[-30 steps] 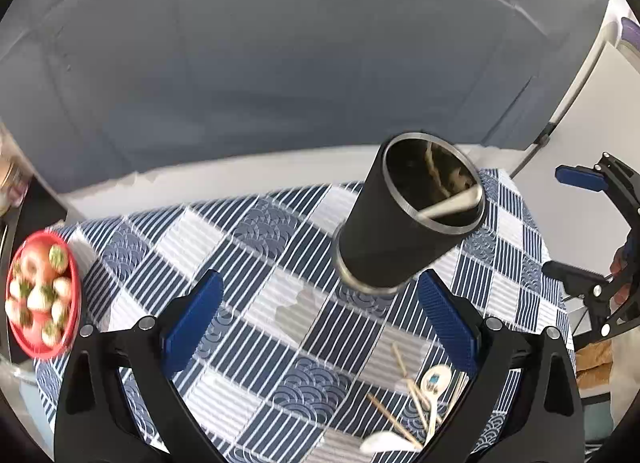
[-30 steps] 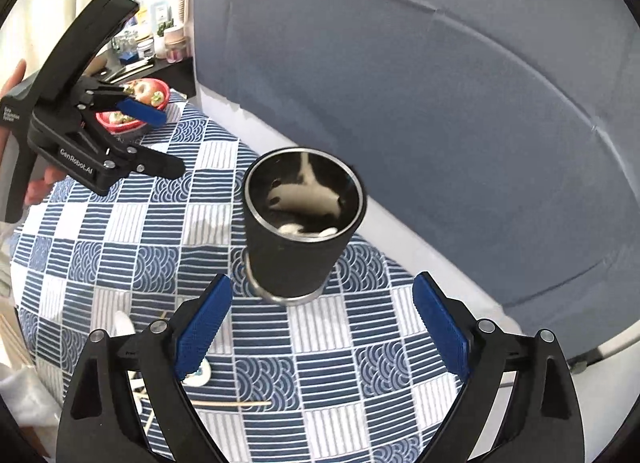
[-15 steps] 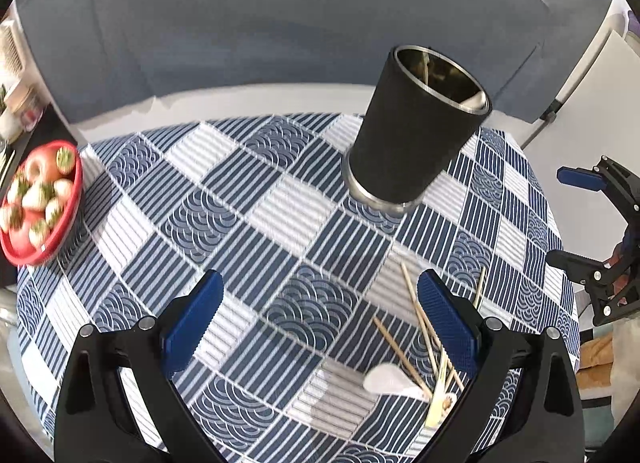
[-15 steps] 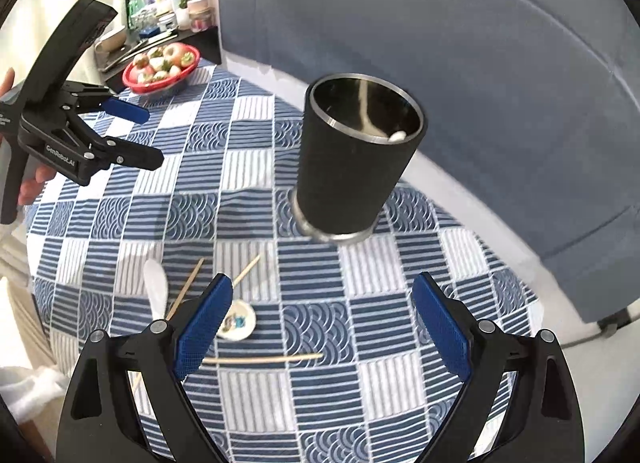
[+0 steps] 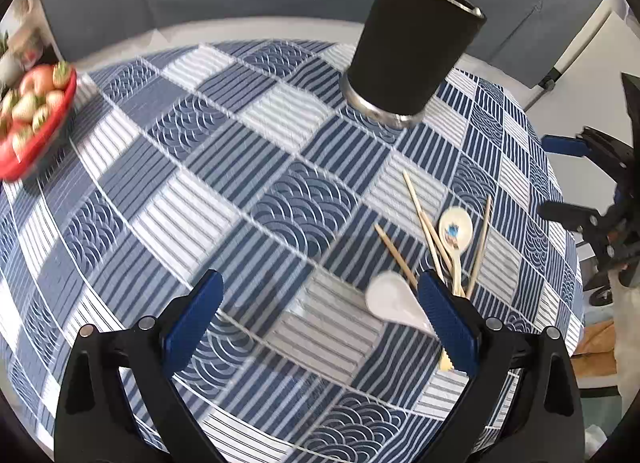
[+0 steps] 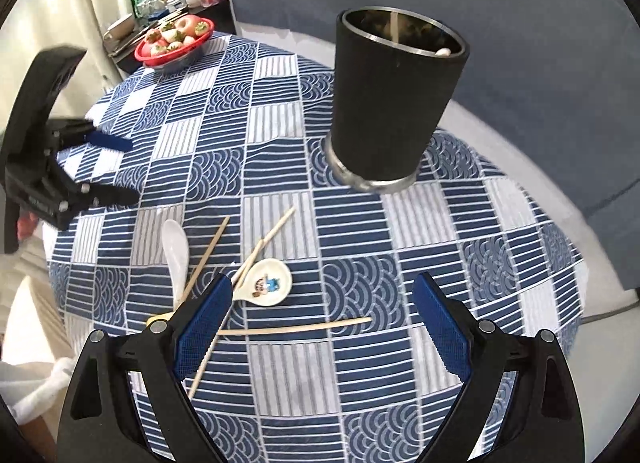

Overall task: Organize utensils
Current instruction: 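Withdraw both tools from the cup toward the second cartoon spoon, then grasp the second spoon's bowl with the right tool while the left tool grips its yellow handle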

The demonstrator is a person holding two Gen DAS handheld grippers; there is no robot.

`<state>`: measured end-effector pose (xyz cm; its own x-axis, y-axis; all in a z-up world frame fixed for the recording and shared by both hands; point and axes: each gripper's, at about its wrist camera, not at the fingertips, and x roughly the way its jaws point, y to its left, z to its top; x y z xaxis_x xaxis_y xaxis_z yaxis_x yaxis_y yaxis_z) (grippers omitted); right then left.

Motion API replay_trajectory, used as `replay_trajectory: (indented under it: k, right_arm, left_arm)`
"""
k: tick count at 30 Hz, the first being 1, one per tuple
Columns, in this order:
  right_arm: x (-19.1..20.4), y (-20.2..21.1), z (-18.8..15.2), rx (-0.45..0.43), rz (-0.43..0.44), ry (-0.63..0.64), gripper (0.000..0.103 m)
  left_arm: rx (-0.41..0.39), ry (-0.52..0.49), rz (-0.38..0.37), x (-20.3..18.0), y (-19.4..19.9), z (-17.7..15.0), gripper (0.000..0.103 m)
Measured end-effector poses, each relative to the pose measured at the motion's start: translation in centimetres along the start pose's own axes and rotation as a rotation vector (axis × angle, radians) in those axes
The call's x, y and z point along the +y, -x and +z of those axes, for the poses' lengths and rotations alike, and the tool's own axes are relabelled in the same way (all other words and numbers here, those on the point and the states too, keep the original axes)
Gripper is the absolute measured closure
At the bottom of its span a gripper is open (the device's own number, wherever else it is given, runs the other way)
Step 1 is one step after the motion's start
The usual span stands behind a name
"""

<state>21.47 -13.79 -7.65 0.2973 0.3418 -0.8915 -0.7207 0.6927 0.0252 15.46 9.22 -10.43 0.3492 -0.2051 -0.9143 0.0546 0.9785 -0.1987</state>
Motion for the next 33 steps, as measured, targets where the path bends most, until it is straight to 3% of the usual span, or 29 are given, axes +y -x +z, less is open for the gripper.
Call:
replay_trajectory:
  k: [10,21,24,27,28,30,33]
  right_arm:
    - [0.1,-3.9,-0.5,0.065,0.087,-0.035,0.016]
    - [-0.1,-6.8,-0.6,0.094,0.116,-0.036,0.017]
    - [0.2,-7.3,-0.6,0.101,0.133,-0.027,0.026]
    - [0.3,-7.7,-0.6,0.102,0.149,-0.037,0.029]
    - [0.3,-7.8,-0.7,0.102,0.158,-0.045,0.032]
    - [0.3,-8.1,-0.8,0.108,0.177,-0.055,0.037]
    - [0.5,-8.4,-1.1,0.124,0.192,-0.056,0.047]
  left_arm:
    - [0.013,0.053,-0.110,-1.5,-1.3,-4.8,0.008]
    - [0.019,-0.026,-0.201,-5.4,-2.9,-8.5,0.008]
    - [0.028,-0.033,-0.222,-6.1,-3.2,-8.7,0.008]
    - [0.036,-0.026,-0.257,-6.3,-3.6,-8.6,0.016]
    - [0.037,-0.023,-0.262,-6.3,-3.7,-8.6,0.022]
    - [0.032,0.002,-0.268,-6.0,-3.9,-8.4,0.025]
    - [0.036,0.032,-0.331,-5.7,-4.1,-8.4,0.035]
